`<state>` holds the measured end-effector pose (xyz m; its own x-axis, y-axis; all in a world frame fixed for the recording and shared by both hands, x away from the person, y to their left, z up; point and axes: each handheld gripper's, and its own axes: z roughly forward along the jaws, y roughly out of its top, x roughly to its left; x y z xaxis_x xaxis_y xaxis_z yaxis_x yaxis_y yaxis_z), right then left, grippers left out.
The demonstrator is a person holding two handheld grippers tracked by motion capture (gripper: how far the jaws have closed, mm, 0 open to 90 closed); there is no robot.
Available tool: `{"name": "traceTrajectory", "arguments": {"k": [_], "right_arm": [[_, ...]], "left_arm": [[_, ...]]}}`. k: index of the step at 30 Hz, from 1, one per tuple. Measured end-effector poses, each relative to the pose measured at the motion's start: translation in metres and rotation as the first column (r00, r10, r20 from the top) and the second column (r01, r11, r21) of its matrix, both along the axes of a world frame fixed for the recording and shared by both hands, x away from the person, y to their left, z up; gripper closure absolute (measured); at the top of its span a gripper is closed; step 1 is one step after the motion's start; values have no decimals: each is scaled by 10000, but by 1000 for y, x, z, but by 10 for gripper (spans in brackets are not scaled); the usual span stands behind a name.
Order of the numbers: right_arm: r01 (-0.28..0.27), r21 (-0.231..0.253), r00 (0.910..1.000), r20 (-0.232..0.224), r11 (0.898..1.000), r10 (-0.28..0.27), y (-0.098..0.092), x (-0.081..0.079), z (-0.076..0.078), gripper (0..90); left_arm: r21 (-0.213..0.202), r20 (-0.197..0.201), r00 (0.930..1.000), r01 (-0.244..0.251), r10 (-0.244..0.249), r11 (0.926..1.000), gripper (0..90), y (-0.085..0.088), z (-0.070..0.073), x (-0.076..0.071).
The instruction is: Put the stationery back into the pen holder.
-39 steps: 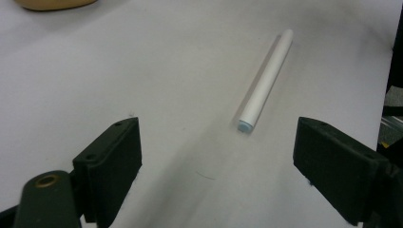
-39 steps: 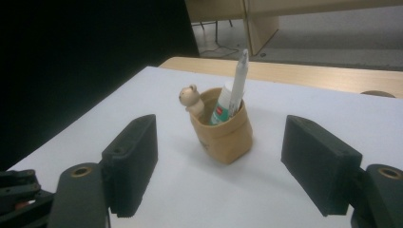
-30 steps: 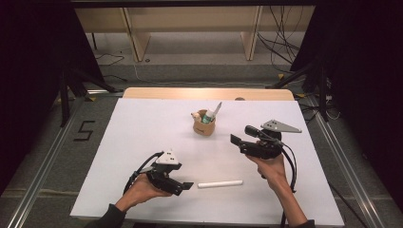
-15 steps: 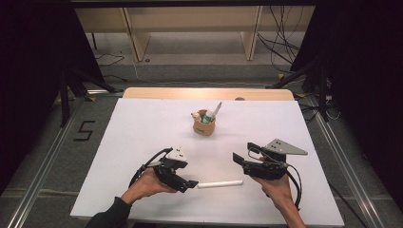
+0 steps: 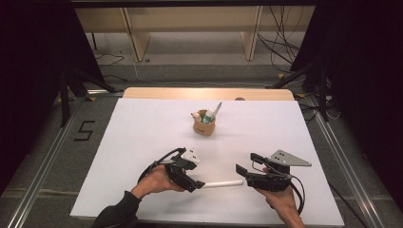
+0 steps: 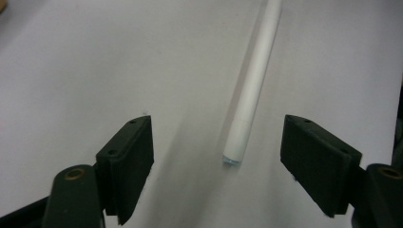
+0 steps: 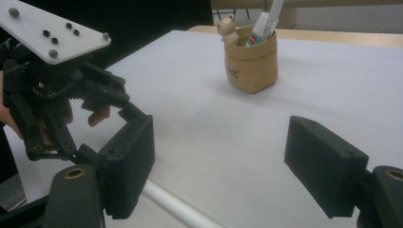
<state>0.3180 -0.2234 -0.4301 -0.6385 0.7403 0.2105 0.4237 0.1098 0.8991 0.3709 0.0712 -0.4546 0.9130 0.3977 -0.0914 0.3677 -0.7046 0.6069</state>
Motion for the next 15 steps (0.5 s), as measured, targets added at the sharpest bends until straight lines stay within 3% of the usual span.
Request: {"name": "traceTrajectory", "arguments": {"k": [6,15], "right_arm": [[-33,-24,9999,-120,10000,33,-1,-5,-3,245],[-113,-169,9995,-308,9998,108,-2,-12,-10,232]], "left_arm": [[518,-120,9987,505,-499,9974,311,-11,-2,0],[1460,-199,9933,1151,-1134,9826,422,-26,0,1]]}}
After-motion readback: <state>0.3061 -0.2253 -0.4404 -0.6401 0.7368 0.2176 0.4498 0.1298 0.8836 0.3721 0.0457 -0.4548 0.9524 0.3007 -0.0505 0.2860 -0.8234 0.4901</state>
